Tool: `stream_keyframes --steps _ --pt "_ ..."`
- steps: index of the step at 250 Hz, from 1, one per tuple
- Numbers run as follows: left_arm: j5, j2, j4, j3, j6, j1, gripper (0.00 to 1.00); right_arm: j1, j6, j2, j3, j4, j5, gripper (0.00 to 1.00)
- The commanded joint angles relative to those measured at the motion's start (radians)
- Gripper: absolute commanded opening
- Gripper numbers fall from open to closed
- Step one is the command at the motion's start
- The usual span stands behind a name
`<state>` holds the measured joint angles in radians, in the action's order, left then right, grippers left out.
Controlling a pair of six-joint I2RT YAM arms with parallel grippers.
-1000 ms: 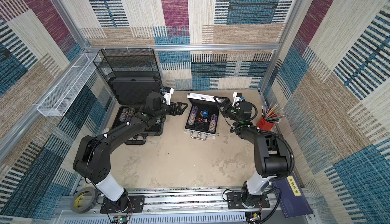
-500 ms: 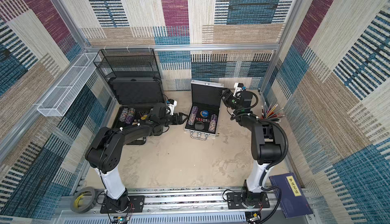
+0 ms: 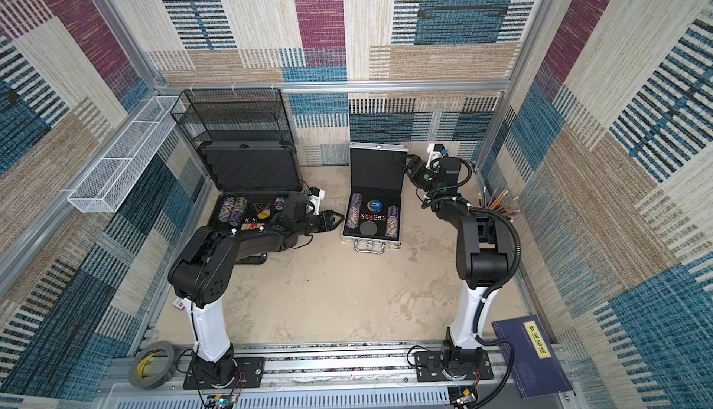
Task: Open the poker set cases
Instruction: Open the case lid on the poker set case, then adjust the poker set case at the center of the board.
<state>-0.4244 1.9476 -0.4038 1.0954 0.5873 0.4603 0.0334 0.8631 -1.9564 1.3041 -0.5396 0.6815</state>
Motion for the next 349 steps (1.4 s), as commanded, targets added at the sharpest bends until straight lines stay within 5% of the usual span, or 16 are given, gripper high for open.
stream_keyframes --steps 1,86,151,235,349 --pt "-0.005 -0.004 -0.024 -0.012 0.011 0.000 0.51 0.003 -0.090 -0.011 0.031 0.051 -0.026 0.92" --pt "-0.005 -0.006 -0.024 -0.017 0.004 0.009 0.49 0.003 -0.265 0.089 -0.006 0.209 -0.081 0.95" --pt "-0.012 0.007 -0.024 -0.009 -0.005 0.011 0.49 0.002 -0.383 0.210 -0.179 0.319 -0.196 0.94" --pt "0.025 0.024 0.039 0.017 -0.050 0.042 0.45 -0.020 -0.435 0.237 -0.369 0.397 -0.299 0.74" --pt "0.047 0.065 0.056 0.027 -0.059 0.076 0.33 -0.065 -0.441 0.133 -0.343 0.425 -0.371 0.48"
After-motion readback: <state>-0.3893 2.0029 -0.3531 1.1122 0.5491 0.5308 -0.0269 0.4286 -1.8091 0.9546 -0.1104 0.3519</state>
